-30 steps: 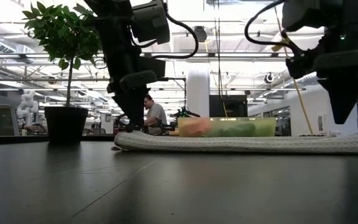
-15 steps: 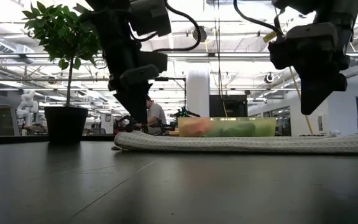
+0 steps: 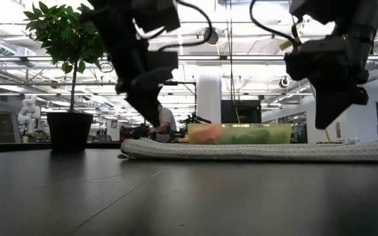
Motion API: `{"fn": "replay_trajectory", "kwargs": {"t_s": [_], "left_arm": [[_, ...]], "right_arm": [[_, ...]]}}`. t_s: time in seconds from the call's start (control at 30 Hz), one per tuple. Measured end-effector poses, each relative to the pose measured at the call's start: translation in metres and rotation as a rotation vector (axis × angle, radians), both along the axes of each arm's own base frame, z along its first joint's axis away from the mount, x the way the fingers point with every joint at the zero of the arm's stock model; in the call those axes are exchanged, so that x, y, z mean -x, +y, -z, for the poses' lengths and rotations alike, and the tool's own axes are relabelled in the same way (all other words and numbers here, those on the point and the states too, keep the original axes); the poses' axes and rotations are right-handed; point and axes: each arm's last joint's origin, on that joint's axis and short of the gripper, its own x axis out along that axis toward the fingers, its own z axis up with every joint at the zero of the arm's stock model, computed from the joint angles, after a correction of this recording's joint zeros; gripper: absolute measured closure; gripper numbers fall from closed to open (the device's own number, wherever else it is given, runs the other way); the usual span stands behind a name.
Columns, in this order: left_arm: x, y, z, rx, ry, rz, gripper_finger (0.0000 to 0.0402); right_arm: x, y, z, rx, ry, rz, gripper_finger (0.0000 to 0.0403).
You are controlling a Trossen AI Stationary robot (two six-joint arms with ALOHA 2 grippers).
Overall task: Fold microfiber towels
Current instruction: Fold the white microfiber cloth
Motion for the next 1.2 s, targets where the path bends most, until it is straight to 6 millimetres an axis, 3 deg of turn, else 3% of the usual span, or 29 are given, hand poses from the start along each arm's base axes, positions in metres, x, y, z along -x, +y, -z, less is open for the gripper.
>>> {"fn": "replay_trajectory", "kwargs": {"t_s": [0.37, 0.57, 0.8, 0.97, 1.2], "left_arm": [[0.027, 0.003, 0.046, 0.061, 0.009, -0.093, 0.0396], [0.032, 0.003, 0.053, 0.07, -0.017, -0.114, 0.0395], [0.031, 0.007, 0.053, 0.064, -0.027, -0.127, 0.0397], [0.03, 0.006, 0.051, 0.054, -0.022, -0.121, 0.0395], [0.023, 0.008, 0.009, -0.01, -0.155, -0.12, 0.0389]], "right_arm": [[0.019, 0.002, 0.034, -0.03, 0.028, 0.058, 0.0403], [0.024, 0.001, 0.041, -0.023, 0.051, 0.058, 0.0403], [0.031, -0.001, 0.049, -0.003, 0.071, 0.062, 0.0403], [0.027, -0.001, 0.044, -0.008, 0.009, 0.035, 0.0403], [0.021, 0.0, 0.02, -0.062, -0.144, 0.032, 0.0403]]}}
